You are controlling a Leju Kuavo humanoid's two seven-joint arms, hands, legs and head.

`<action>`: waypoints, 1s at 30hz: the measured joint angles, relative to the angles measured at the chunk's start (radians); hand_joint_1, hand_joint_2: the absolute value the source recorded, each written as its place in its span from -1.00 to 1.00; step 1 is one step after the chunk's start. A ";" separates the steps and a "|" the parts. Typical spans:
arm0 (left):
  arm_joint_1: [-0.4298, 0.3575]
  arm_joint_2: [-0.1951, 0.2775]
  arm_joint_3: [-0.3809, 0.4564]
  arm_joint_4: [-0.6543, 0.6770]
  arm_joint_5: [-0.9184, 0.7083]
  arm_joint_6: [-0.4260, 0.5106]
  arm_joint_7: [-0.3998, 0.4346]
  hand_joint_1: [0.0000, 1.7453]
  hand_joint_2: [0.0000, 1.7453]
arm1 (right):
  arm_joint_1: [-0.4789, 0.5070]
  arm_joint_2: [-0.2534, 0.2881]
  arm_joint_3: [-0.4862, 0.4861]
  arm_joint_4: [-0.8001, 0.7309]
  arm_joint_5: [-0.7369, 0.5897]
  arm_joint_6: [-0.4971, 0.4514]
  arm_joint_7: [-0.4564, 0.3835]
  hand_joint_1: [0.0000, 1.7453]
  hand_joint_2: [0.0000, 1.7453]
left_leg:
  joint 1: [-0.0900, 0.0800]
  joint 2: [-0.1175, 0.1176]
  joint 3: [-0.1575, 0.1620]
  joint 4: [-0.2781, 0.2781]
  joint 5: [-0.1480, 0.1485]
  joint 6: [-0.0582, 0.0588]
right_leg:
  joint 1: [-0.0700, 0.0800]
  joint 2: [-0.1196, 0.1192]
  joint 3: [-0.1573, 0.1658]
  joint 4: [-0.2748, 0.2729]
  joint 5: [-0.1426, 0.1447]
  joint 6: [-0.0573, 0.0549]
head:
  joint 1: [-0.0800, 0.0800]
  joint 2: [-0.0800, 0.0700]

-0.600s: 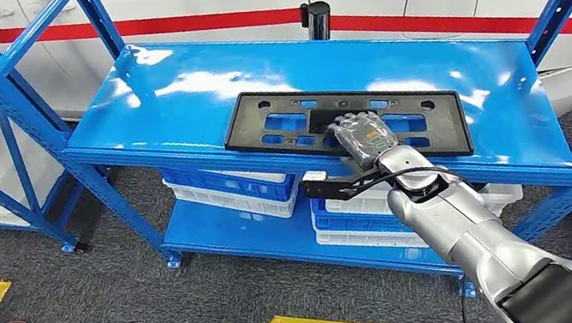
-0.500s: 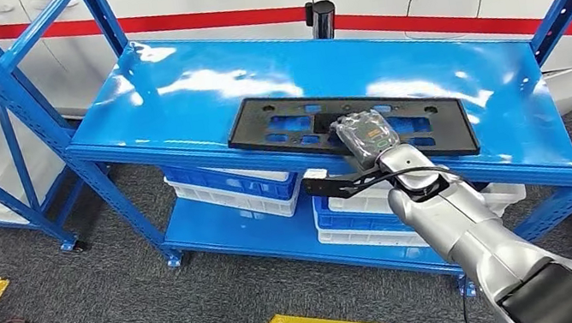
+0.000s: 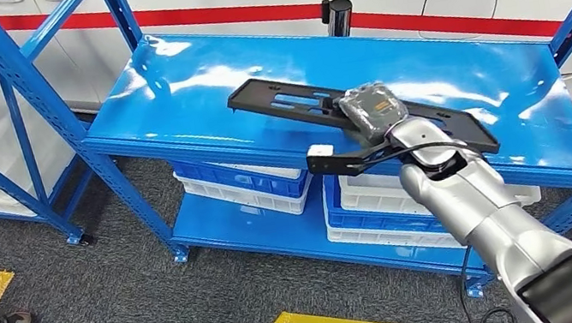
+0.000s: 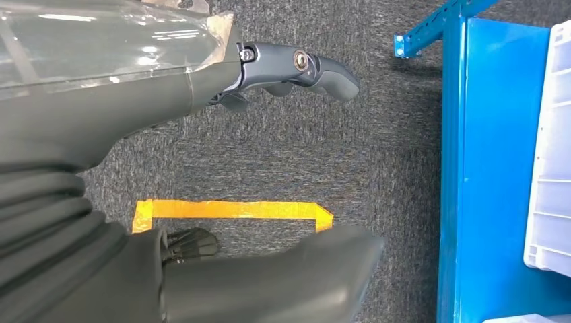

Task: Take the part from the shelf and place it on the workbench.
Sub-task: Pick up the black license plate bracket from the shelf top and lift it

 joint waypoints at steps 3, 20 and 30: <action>0.000 0.000 0.001 0.000 -0.012 0.000 0.001 -1.00 1.00 | 0.002 -0.058 -0.023 -0.110 -0.018 0.027 0.008 0.88 1.00 | -0.001 -0.001 -0.001 0.000 0.000 0.001 | -0.001 -0.001 -0.001 0.000 0.000 0.001 | 0.000 0.000; 0.000 -0.002 0.027 0.000 -0.005 0.039 0.072 -1.00 1.00 | 0.019 -0.173 -0.092 -0.394 -0.060 0.054 0.002 0.90 1.00 | 0.001 0.001 -0.001 0.000 -0.001 0.001 | 0.001 -0.001 -0.002 0.000 0.001 0.008 | 0.000 0.000; 0.000 -0.003 0.032 0.000 -0.049 0.046 0.184 -1.00 1.00 | 0.138 -0.185 -0.143 -0.419 -0.076 -0.016 -0.007 0.90 1.00 | 0.000 -0.002 0.001 0.001 0.000 0.025 | -0.011 -0.001 0.004 -0.008 0.003 0.027 | 0.000 0.000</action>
